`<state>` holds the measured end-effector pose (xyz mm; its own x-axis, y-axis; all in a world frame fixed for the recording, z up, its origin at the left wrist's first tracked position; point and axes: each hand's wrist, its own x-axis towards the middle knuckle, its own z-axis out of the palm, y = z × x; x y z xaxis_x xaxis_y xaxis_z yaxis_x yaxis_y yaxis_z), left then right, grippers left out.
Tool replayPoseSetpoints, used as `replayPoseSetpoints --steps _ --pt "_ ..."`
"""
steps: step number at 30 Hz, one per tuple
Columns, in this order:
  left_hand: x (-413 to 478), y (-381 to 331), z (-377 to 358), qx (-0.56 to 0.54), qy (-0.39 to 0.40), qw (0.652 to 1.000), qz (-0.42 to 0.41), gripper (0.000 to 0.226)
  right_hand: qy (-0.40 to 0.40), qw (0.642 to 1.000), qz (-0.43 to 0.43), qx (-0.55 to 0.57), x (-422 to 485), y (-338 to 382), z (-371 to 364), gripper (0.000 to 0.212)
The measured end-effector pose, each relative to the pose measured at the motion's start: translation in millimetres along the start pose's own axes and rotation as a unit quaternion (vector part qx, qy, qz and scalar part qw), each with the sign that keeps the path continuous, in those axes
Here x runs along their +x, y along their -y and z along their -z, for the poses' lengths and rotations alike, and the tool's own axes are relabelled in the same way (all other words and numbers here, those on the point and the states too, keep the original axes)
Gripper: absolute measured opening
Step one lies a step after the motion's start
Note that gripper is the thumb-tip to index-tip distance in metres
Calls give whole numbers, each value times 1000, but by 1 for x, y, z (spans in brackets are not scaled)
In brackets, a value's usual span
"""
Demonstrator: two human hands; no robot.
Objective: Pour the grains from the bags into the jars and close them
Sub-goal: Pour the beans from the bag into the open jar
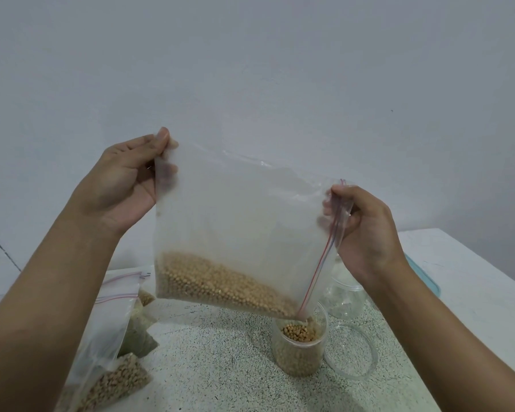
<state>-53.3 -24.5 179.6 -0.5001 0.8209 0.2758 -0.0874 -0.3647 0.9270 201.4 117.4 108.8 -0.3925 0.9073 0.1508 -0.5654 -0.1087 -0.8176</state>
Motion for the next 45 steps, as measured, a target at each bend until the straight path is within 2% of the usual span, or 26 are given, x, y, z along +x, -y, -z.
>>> replayPoseSetpoints --steps 45 --pt "0 -2 -4 13 2 1000 14 23 3 1000 3 0 4 2 4 16"
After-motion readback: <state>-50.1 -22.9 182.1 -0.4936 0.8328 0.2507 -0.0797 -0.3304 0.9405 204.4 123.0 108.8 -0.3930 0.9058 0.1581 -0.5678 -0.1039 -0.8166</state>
